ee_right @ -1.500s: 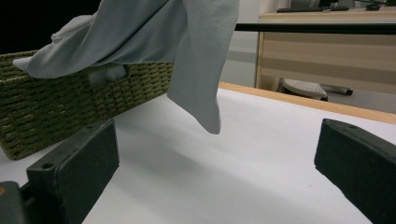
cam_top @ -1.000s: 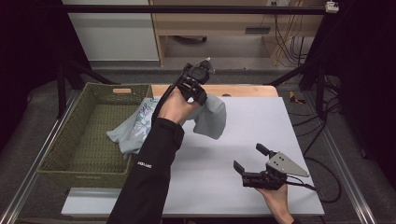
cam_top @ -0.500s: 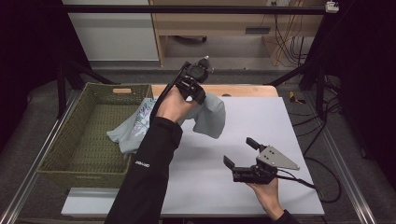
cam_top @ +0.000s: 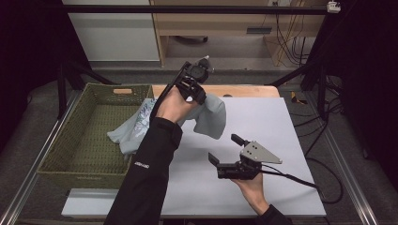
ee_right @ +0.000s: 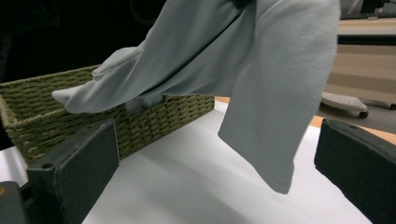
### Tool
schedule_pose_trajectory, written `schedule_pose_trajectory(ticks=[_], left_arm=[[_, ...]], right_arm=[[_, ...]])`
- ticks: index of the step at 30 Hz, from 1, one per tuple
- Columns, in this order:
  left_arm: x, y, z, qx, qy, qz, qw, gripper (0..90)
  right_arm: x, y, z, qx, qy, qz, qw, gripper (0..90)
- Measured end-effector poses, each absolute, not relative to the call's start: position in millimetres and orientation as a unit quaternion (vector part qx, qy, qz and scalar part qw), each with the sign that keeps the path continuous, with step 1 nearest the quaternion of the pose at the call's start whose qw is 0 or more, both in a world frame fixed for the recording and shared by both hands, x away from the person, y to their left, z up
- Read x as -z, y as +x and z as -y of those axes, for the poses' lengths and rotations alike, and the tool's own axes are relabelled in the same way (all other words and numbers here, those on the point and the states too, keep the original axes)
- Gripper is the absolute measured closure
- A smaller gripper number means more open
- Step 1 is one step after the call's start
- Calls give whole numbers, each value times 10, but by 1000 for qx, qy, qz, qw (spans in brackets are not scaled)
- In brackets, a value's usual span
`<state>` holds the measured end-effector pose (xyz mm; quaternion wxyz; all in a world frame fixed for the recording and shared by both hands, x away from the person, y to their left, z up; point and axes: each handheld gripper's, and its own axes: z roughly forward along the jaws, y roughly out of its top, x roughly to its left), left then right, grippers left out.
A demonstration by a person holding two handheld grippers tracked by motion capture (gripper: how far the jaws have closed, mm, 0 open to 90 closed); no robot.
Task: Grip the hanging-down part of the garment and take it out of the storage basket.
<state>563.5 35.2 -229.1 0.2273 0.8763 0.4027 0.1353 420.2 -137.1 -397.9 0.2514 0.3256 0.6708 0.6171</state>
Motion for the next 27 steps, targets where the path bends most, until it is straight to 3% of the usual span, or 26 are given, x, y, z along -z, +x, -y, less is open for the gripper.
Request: schedule_pose_trajectory(ticks=[27], left_arm=[[2248, 5599, -427, -137, 877, -401, 225, 817]], right_arm=[[3975, 4599, 544, -611, 302, -694, 232, 9]])
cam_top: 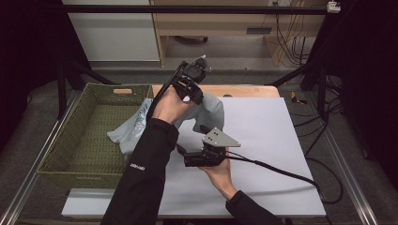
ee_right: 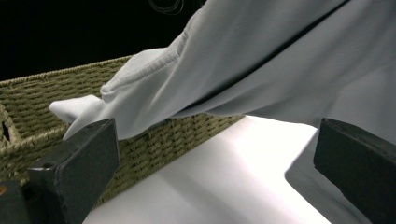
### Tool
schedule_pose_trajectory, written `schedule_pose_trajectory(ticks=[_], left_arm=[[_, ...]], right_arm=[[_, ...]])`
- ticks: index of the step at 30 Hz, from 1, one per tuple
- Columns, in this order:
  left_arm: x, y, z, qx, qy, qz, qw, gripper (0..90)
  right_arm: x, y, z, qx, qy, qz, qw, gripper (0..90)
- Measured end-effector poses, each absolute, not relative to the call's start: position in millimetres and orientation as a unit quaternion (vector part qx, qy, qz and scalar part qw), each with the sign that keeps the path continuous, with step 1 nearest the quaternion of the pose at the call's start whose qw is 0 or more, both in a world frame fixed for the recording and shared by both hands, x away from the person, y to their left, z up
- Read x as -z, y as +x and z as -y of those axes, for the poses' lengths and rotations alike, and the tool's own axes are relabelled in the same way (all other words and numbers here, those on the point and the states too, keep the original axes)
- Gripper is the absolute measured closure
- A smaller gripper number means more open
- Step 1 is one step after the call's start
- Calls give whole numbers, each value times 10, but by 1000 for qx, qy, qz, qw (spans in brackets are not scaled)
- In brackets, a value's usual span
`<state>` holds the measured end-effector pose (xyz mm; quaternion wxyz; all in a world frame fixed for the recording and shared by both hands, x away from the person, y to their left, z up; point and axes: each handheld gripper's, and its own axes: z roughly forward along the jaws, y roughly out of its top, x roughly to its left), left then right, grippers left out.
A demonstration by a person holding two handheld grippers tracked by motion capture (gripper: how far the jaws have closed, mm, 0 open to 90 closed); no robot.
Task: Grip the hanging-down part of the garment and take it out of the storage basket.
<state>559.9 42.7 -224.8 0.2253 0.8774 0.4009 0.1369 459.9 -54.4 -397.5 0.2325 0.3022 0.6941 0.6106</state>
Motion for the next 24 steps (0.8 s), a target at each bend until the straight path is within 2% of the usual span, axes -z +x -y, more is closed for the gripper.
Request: schedule_pose_trajectory(ticks=[13, 19, 22, 24], left_arm=[[2239, 5575, -429, -140, 879, -398, 221, 817], [2236, 5559, -423, -141, 879, -399, 221, 818], [2235, 5563, -432, -141, 879, -399, 220, 817], [2235, 5562, -431, -141, 879, -400, 220, 817]], right_arm=[[3988, 4802, 217, -607, 317, -692, 229, 17], [4052, 4901, 99, -605, 319, -691, 232, 57], [4057, 4950, 70, -614, 316, -688, 223, 151], [4053, 4959, 68, -618, 307, -690, 217, 247]])
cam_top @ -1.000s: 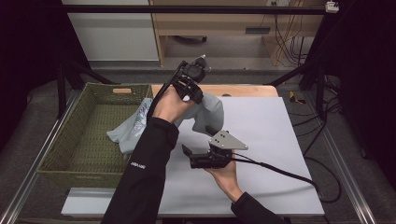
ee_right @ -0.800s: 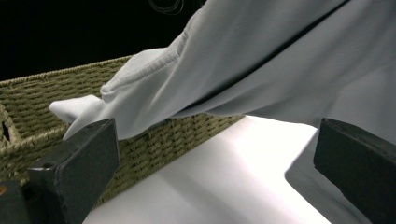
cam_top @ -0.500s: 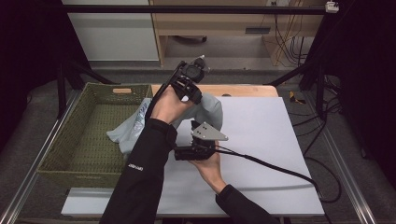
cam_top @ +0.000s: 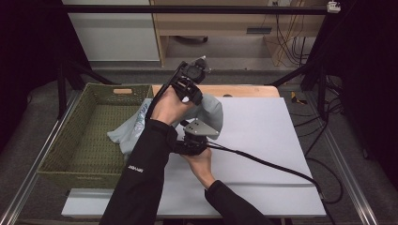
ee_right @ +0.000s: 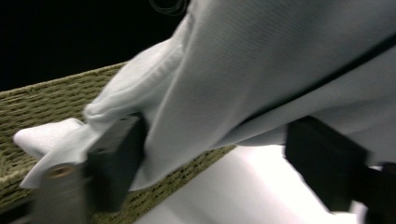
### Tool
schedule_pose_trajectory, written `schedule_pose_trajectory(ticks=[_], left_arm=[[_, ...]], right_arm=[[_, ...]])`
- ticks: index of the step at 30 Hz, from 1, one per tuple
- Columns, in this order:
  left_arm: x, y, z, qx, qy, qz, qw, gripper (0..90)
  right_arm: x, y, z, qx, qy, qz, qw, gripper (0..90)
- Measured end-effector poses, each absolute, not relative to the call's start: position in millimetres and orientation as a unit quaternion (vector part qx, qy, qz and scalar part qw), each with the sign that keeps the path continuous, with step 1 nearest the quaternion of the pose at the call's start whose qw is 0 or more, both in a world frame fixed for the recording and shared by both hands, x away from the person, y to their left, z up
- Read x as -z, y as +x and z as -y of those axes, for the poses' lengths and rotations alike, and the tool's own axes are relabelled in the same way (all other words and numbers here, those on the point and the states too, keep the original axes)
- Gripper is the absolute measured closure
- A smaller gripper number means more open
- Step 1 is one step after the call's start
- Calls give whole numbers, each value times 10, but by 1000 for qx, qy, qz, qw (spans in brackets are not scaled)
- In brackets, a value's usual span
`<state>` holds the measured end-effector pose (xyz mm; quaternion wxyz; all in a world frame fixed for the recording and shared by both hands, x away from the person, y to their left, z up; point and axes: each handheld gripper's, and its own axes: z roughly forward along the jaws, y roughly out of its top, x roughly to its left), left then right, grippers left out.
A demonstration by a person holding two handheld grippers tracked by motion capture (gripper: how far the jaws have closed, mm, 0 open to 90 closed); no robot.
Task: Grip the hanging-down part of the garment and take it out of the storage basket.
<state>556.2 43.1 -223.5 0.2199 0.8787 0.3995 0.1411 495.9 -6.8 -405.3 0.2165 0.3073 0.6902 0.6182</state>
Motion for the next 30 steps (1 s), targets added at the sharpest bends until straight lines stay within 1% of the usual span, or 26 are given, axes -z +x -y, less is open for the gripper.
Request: schedule_pose_trajectory(ticks=[1, 3, 4, 5, 6, 8, 9, 11, 16, 20, 23, 26, 30], left_arm=[[2237, 5562, -429, -142, 878, -400, 220, 817], [2241, 5563, -430, -141, 880, -399, 217, 818], [2242, 5562, -431, -141, 880, -398, 216, 818], [2242, 5563, -436, -141, 880, -399, 217, 818], [2240, 5564, -442, -142, 880, -399, 215, 818], [2238, 5564, -457, -141, 879, -400, 216, 817], [2238, 5564, -466, -141, 880, -400, 216, 818], [2235, 5561, -479, -142, 878, -402, 217, 817], [2230, 5558, -487, -142, 878, -401, 219, 817], [2220, 5557, -483, -142, 877, -401, 224, 818], [2201, 5546, -456, -146, 877, -399, 224, 817], [2183, 5539, -429, -147, 880, -395, 221, 818], [2174, 5535, -405, -149, 879, -394, 223, 818]], right_arm=[[4048, 4966, 55, -617, 308, -693, 209, 349], [4044, 4979, 45, -619, 306, -696, 195, 456], [4044, 4979, 45, -619, 306, -696, 195, 456], [4037, 4988, 30, -619, 302, -699, 191, 583], [4030, 4994, 47, -615, 300, -702, 197, 645], [4018, 5000, 47, -614, 307, -702, 191, 778], [4014, 4997, 53, -610, 305, -705, 194, 813], [4008, 4986, 62, -605, 305, -711, 190, 832], [3996, 4938, 73, -600, 302, -716, 189, 841], [3963, 4871, 122, -599, 280, -723, 201, 843], [3946, 4820, 204, -600, 280, -724, 194, 844], [3951, 4750, 331, -601, 265, -726, 202, 844], [3942, 4692, 453, -602, 265, -726, 200, 844]])
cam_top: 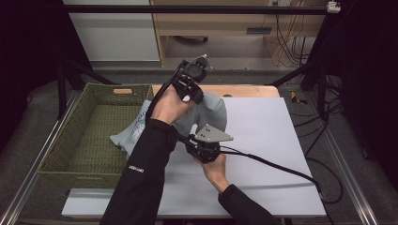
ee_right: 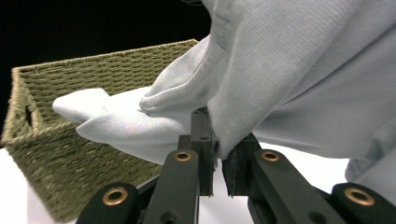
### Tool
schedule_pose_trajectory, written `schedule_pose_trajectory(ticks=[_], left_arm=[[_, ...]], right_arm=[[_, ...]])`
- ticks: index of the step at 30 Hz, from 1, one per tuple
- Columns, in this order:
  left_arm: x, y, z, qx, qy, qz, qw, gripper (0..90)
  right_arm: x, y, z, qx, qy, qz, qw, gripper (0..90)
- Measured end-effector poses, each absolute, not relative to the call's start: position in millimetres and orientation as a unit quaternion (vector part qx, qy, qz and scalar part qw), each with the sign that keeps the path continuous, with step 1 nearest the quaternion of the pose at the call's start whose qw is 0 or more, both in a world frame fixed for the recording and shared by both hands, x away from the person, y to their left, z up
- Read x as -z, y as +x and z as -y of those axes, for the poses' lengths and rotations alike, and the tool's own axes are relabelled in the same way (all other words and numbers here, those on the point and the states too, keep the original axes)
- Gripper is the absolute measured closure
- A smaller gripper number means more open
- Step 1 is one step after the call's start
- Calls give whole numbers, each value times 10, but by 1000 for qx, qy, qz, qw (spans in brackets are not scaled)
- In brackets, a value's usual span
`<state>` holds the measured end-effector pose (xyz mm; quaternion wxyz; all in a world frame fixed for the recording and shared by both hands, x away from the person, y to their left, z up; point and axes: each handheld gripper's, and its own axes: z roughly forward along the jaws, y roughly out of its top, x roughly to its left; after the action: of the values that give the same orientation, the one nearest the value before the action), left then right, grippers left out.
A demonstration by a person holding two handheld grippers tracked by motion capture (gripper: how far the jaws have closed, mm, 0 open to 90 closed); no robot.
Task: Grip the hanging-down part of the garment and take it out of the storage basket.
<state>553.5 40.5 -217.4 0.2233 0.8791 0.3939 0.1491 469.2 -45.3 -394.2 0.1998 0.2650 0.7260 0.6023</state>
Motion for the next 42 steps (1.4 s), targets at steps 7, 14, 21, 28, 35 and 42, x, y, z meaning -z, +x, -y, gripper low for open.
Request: schedule_pose_trajectory(ticks=[7, 14, 21, 28, 35, 42], left_arm=[[2174, 5537, -407, -150, 879, -396, 220, 817], [2177, 5528, -362, -147, 882, -391, 220, 818], [2163, 5515, -374, -145, 881, -391, 224, 817], [2191, 5495, -285, -137, 881, -387, 235, 817], [2245, 5480, -170, -138, 886, -377, 233, 817], [2324, 5508, -175, -136, 891, -372, 220, 817]], right_arm=[[3911, 4564, 808, -608, 249, -724, 211, 844], [3772, 4409, 1072, -608, 236, -724, 226, 845], [3663, 4364, 1352, -608, 246, -716, 240, 846], [3617, 4331, 1592, -601, 254, -712, 260, 846], [3691, 4331, 1727, -600, 261, -713, 254, 813], [3814, 4314, 1833, -610, 290, -700, 232, 388]])
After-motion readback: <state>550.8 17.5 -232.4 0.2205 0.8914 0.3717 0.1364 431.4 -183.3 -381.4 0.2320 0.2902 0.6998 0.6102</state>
